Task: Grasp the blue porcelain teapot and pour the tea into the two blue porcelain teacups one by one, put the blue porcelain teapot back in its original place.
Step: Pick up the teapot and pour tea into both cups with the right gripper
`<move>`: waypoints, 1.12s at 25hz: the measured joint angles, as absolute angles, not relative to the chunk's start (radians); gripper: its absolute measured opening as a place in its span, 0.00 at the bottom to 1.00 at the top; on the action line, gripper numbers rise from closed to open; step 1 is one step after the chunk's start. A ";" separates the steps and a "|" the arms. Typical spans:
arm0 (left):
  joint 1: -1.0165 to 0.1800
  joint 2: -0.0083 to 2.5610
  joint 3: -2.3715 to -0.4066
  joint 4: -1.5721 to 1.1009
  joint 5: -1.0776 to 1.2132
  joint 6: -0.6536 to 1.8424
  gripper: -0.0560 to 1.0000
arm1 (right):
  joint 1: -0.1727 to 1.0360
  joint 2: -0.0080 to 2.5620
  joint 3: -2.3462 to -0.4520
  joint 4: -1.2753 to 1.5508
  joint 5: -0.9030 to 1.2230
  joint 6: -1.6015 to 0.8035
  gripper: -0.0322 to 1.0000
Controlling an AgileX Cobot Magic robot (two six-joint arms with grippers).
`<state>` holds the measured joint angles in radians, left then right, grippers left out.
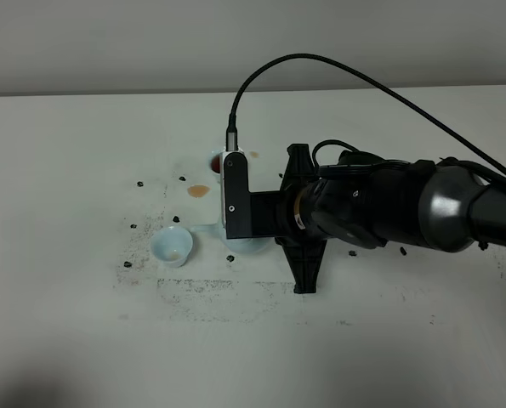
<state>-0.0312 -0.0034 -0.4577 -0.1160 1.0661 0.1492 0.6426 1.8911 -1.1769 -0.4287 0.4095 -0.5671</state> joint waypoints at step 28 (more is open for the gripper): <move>-0.031 -0.003 -0.458 -0.116 1.066 0.149 0.59 | 0.685 1.946 -1.219 -0.743 0.353 -0.534 0.10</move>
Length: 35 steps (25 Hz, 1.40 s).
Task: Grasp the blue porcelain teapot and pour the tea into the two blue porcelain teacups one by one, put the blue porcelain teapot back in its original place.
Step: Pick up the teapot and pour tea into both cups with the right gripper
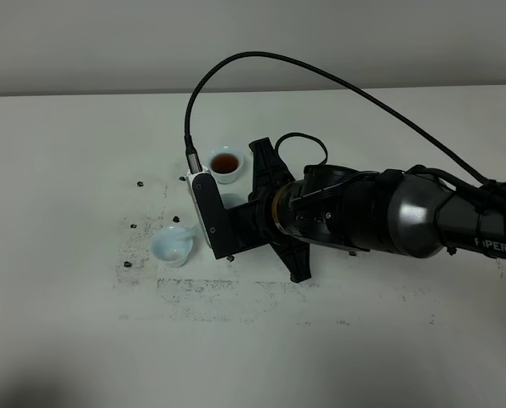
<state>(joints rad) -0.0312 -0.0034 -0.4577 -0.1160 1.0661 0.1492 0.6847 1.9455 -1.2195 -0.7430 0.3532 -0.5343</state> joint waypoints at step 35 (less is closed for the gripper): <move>-0.031 -0.003 -0.458 -0.116 1.066 0.149 0.59 | 0.694 1.957 -1.253 -1.036 0.275 -0.465 0.10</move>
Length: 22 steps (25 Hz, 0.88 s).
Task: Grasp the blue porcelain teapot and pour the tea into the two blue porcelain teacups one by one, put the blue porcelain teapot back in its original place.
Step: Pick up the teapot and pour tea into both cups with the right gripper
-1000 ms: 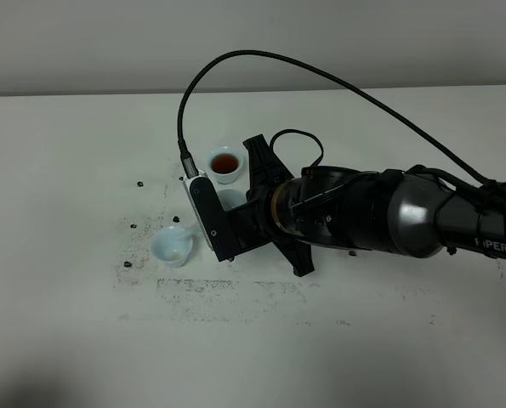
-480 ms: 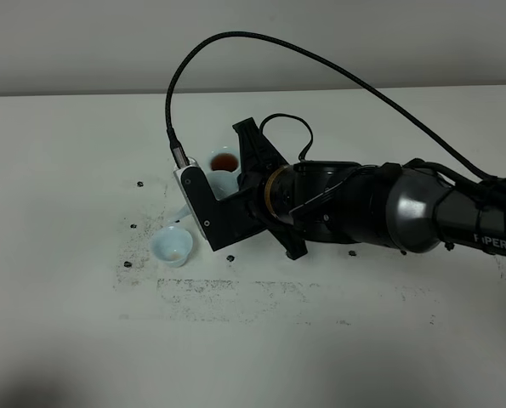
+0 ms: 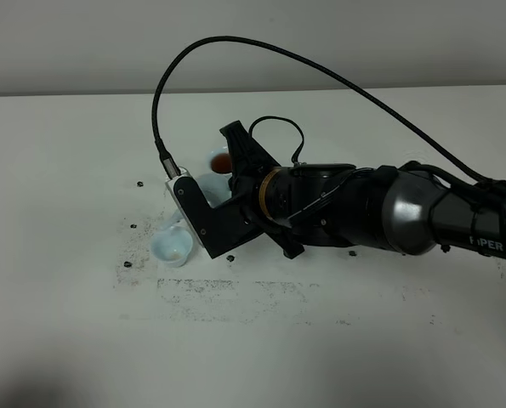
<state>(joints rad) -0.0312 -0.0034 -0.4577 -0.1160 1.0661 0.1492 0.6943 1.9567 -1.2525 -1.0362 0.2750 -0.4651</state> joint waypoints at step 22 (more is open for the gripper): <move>-0.031 -0.003 -0.458 -0.116 1.066 0.149 0.59 | 0.694 1.979 -1.253 -1.156 0.270 -0.466 0.10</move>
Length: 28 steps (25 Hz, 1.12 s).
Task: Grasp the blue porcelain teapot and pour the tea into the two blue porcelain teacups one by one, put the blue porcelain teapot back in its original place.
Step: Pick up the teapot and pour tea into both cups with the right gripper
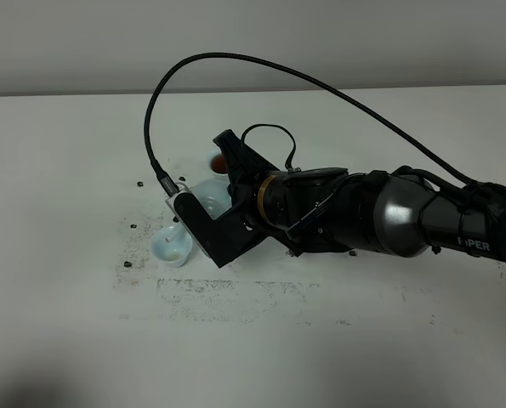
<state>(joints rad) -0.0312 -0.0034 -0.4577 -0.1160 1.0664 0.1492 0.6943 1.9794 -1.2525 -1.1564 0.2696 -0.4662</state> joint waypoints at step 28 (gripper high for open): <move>-0.031 -0.003 -0.458 -0.116 1.066 0.149 0.59 | 0.694 1.979 -1.253 -1.258 0.296 -0.465 0.10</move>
